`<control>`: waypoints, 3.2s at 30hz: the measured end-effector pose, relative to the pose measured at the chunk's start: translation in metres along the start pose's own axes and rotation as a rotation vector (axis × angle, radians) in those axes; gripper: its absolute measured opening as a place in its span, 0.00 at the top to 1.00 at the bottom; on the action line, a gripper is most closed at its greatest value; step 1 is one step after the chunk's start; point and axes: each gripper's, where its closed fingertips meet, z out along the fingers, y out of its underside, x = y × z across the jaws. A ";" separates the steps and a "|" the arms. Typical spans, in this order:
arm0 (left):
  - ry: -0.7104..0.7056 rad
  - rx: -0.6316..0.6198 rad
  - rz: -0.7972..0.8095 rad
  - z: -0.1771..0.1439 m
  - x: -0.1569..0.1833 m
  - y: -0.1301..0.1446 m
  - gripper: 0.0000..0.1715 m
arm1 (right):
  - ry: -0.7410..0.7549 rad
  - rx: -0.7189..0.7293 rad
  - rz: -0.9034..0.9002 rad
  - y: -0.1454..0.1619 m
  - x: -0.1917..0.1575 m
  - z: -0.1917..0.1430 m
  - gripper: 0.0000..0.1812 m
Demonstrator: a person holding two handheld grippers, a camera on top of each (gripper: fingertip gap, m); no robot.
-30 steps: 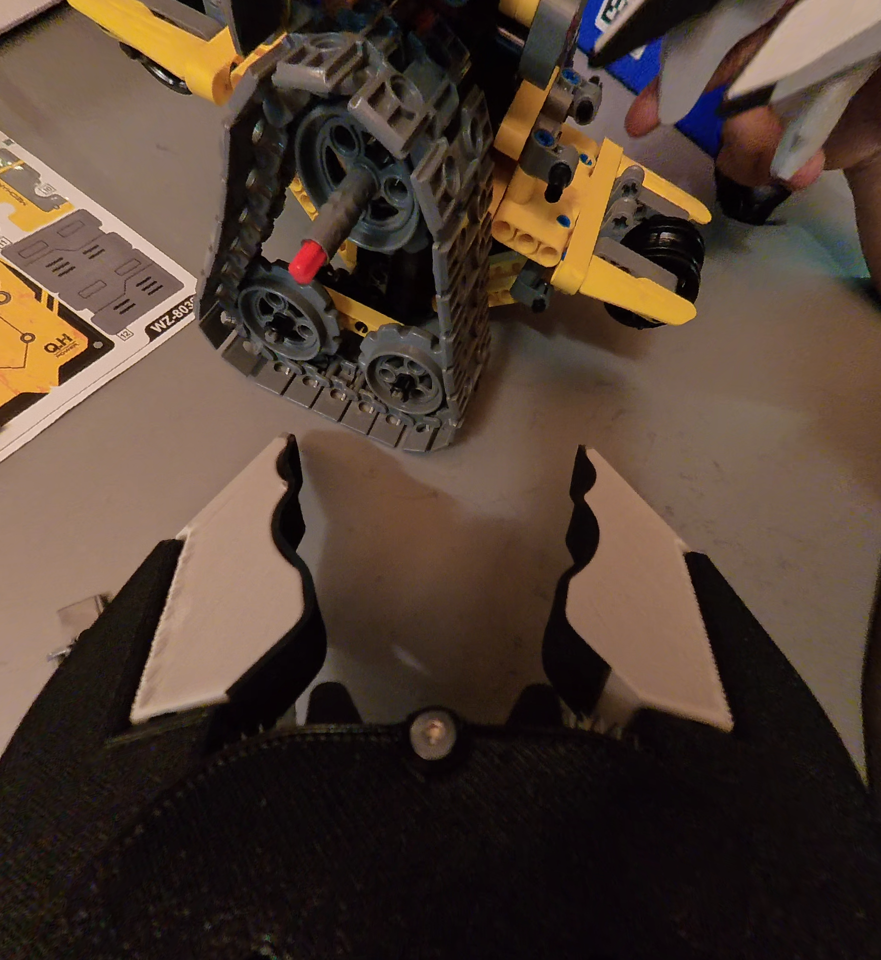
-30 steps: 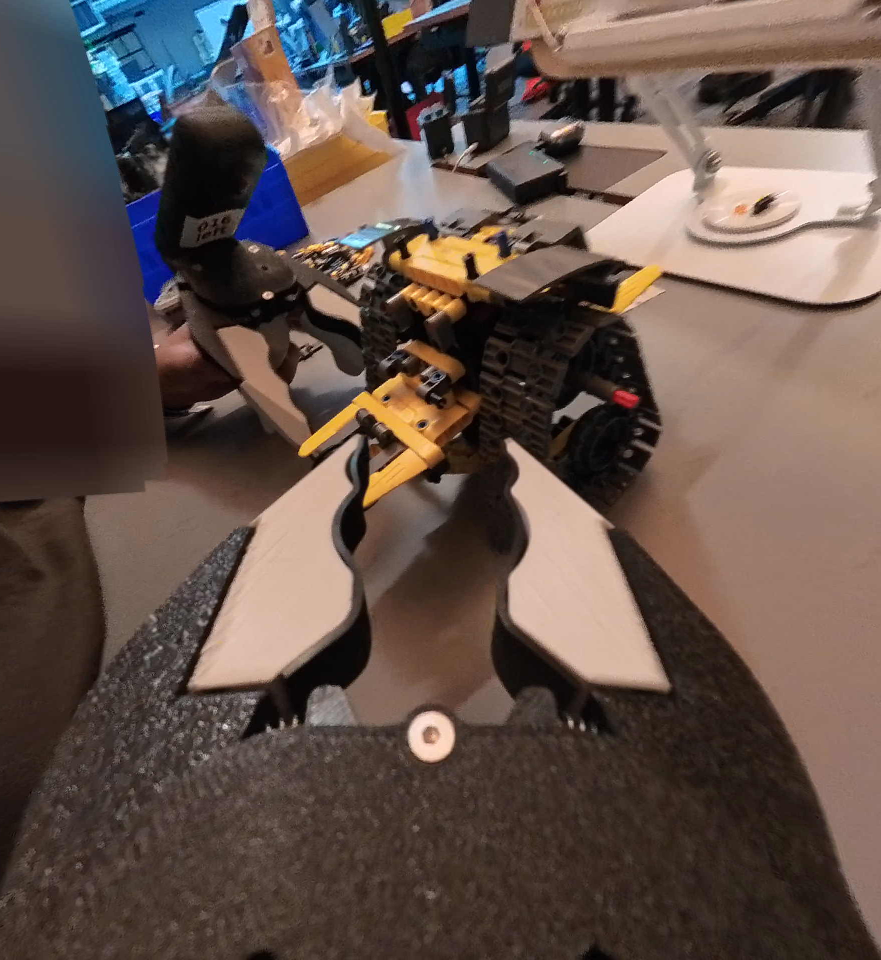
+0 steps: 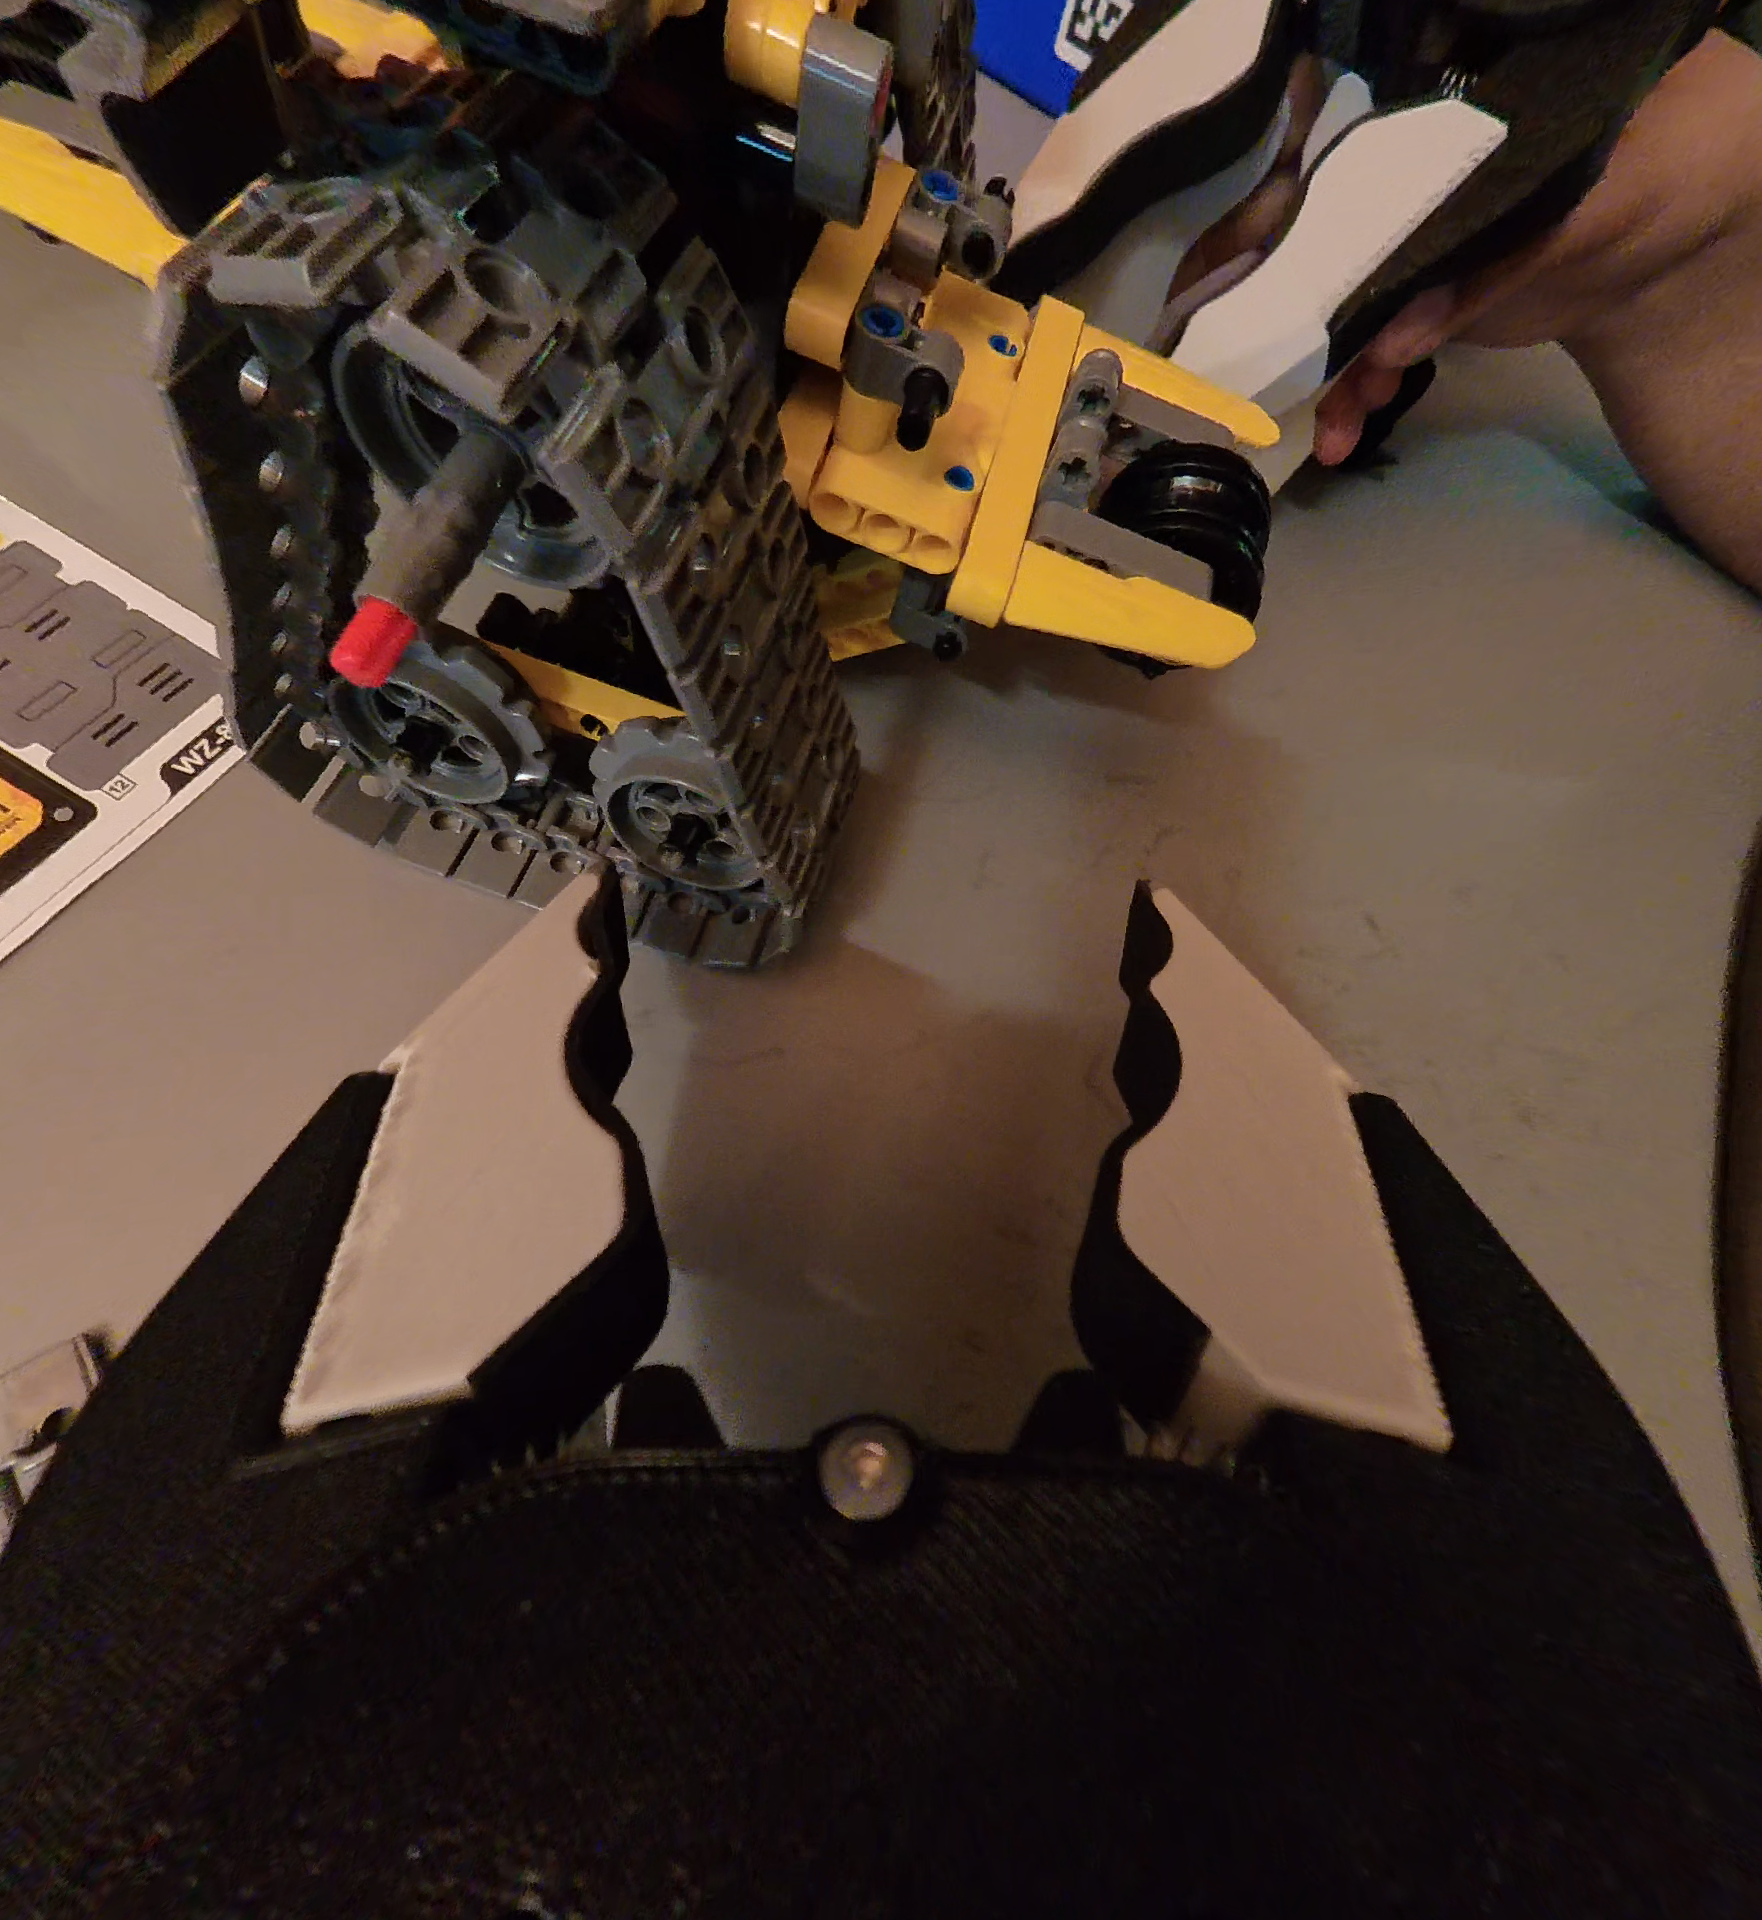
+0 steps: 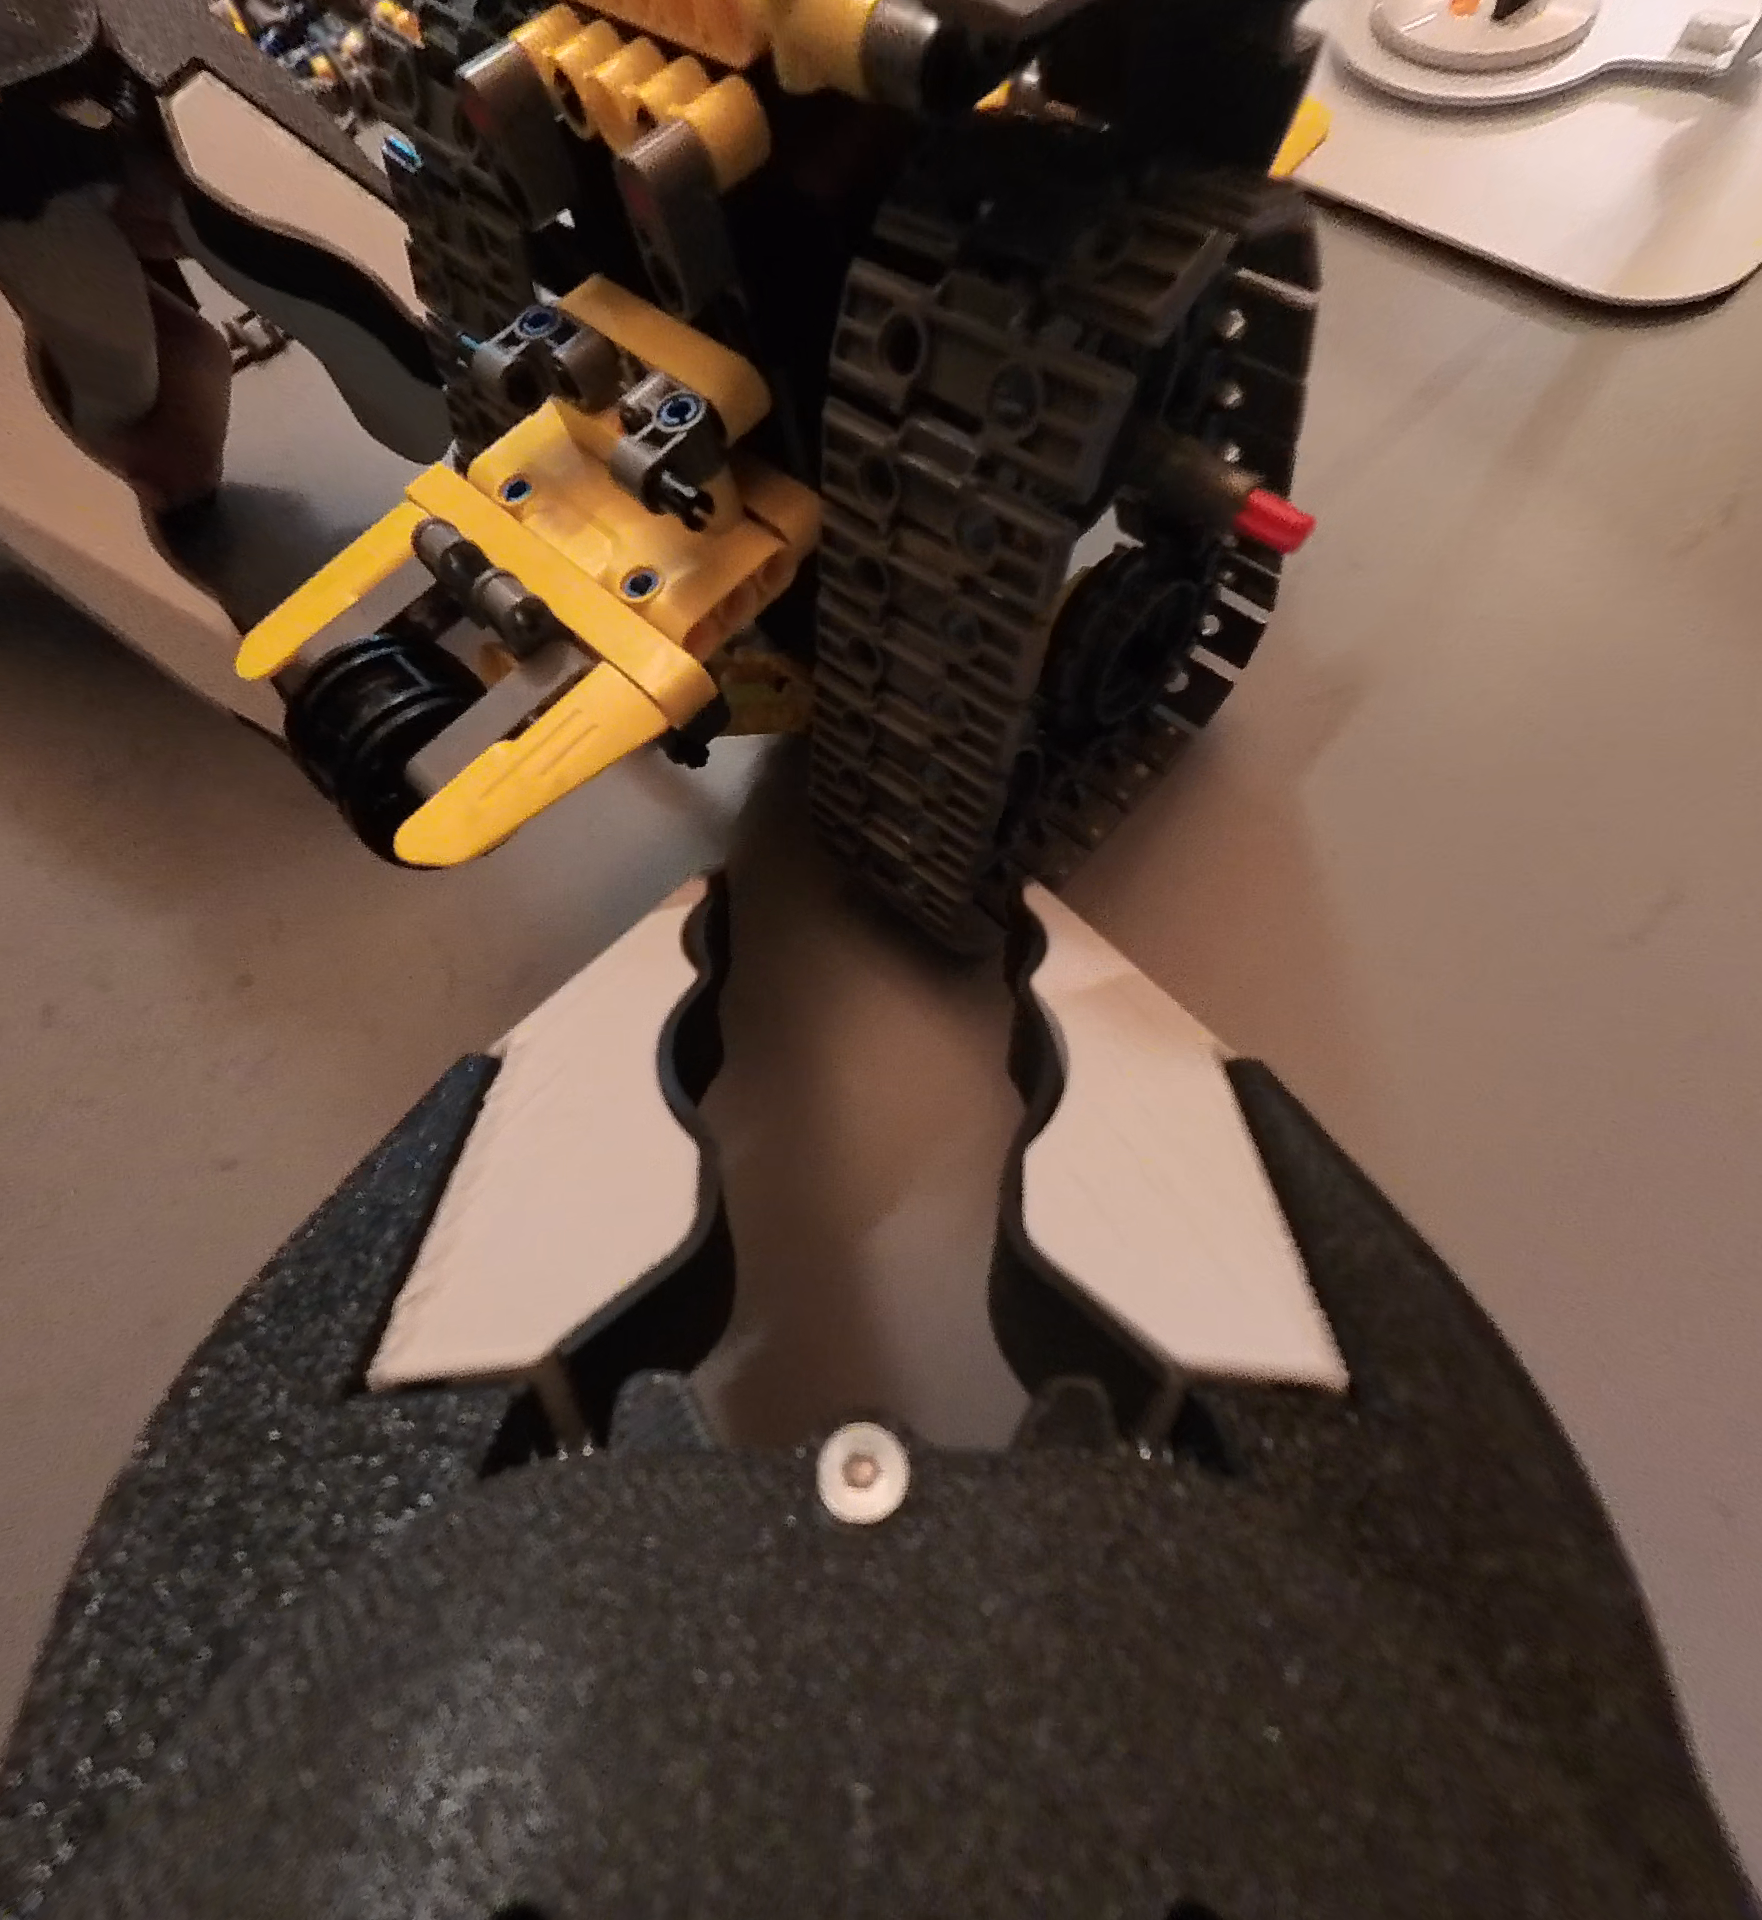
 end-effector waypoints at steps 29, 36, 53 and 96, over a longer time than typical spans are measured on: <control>0.016 -0.038 0.002 0.001 0.005 0.007 0.50 | 0.127 0.029 -0.075 -0.005 0.016 -0.005 0.75; 0.019 -0.047 -0.046 -0.002 0.001 0.010 0.53 | 0.132 -0.011 -0.082 0.002 0.017 -0.003 0.77; 0.082 -0.035 -0.119 0.001 0.010 0.007 0.41 | 0.066 -0.073 -0.085 0.013 0.008 -0.001 0.76; 0.169 -0.003 -0.180 0.001 0.021 0.002 0.34 | -0.122 -0.052 0.215 0.009 0.007 0.003 0.73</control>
